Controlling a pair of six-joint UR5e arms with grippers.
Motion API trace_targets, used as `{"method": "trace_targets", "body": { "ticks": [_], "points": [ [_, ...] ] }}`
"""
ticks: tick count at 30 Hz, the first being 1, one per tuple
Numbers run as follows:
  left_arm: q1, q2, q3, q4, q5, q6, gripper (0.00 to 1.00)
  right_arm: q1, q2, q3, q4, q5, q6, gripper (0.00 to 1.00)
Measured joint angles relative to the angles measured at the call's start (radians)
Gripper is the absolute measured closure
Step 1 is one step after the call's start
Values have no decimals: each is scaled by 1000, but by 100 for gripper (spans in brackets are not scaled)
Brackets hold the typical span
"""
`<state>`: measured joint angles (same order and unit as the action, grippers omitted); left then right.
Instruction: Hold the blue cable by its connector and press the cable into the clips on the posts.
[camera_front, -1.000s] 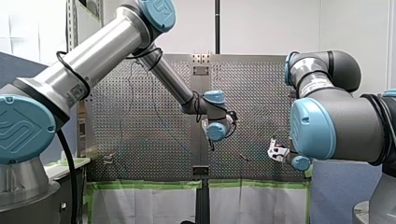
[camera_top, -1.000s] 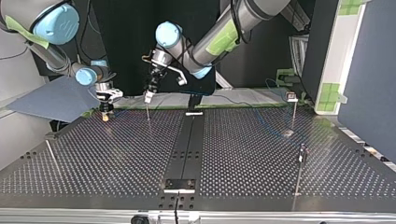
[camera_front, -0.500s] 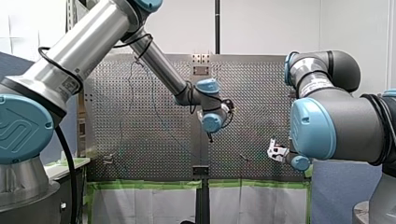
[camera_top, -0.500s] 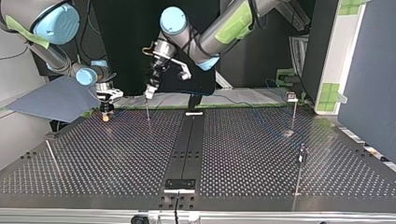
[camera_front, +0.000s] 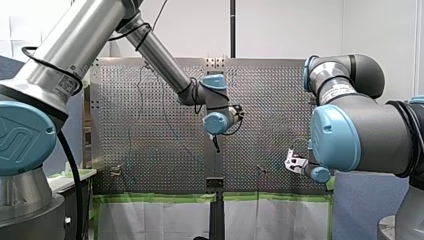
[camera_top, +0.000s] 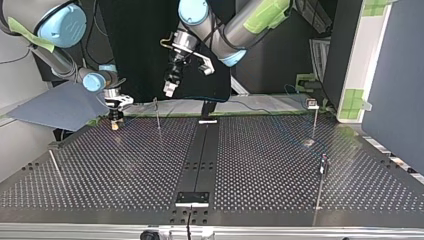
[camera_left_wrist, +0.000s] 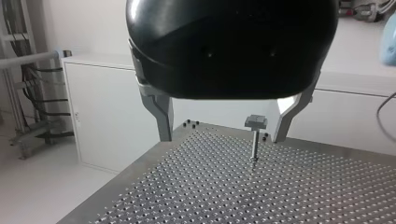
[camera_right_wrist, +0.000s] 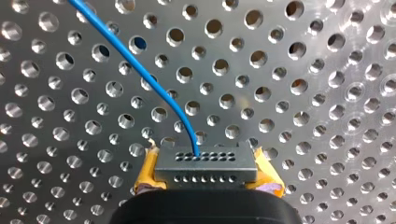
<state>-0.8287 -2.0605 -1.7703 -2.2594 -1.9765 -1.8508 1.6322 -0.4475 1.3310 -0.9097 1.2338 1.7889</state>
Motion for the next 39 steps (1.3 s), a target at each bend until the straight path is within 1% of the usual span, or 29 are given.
{"method": "trace_targets", "body": {
  "ticks": [4, 8, 13, 20, 29, 33, 39],
  "points": [
    [-6, 32, -32, -21, -14, 1, 1, 2, 0, 0, -1, 0, 0, 100],
    [-13, 61, -67, -27, -41, 21, 1, 3, 1, 0, -2, 0, 0, 100],
    [-27, 70, -102, -15, -75, 54, 1, 5, 1, 0, -7, -1, 1, 100],
    [-55, 70, -166, 43, -138, 117, 1, 7, 2, 0, -10, -2, 3, 100],
    [-64, 71, -244, 121, -210, 175, 1, 8, 2, 0, -11, -2, 2, 100],
    [-66, 71, -278, 155, -217, 183, 1, 8, 2, 0, -10, -2, 1, 100],
    [-70, 71, -331, 204, -209, 206, 1, 9, 2, 0, -7, 2, 0, 100]
  ]
}}
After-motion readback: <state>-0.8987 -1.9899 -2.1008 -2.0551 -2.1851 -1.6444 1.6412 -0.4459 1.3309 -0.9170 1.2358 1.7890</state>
